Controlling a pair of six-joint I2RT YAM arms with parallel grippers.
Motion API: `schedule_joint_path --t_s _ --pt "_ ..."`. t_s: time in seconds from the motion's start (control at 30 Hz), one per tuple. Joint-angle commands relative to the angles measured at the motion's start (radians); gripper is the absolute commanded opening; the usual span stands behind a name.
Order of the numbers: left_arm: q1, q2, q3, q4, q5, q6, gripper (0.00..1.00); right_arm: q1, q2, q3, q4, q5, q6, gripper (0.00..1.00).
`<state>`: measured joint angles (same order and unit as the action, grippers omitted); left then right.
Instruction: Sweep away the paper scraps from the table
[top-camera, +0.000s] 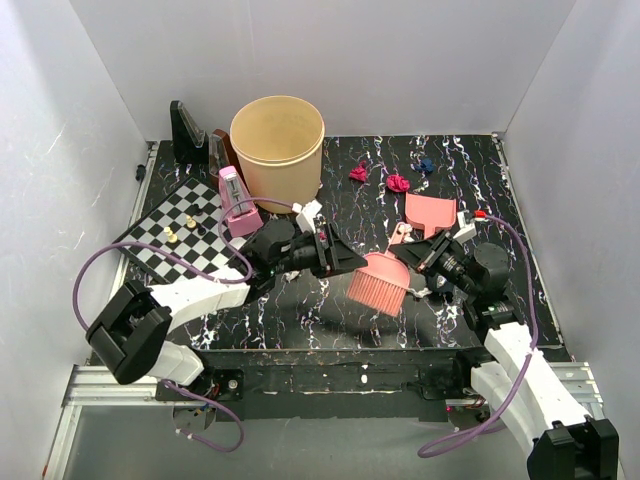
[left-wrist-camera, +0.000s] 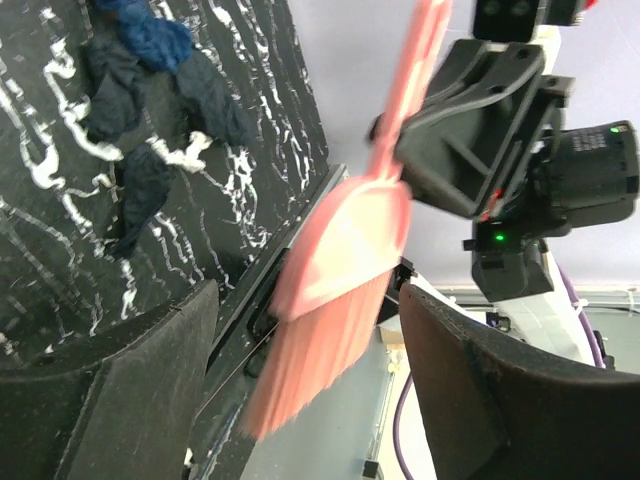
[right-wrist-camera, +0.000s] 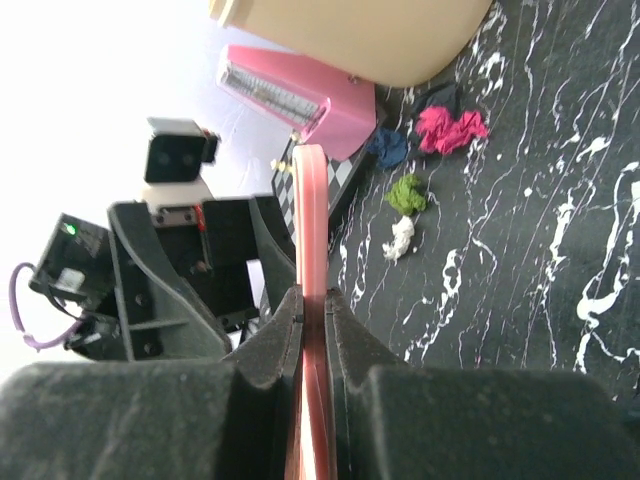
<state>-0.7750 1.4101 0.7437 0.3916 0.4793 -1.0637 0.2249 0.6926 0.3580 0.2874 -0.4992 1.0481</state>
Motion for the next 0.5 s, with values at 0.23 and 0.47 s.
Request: schedule_joint_path --t_s 0.23,0.47 --pt "-0.055 -0.1 -0.247 0.358 -0.16 -0.185 0.69 0.005 -0.041 0.007 0.156 0.137 0.121 0.01" --pt "-0.087 -0.022 -0.188 0.473 -0.177 -0.217 0.68 0.005 -0.021 -0.03 0.217 0.116 0.152 0.01"
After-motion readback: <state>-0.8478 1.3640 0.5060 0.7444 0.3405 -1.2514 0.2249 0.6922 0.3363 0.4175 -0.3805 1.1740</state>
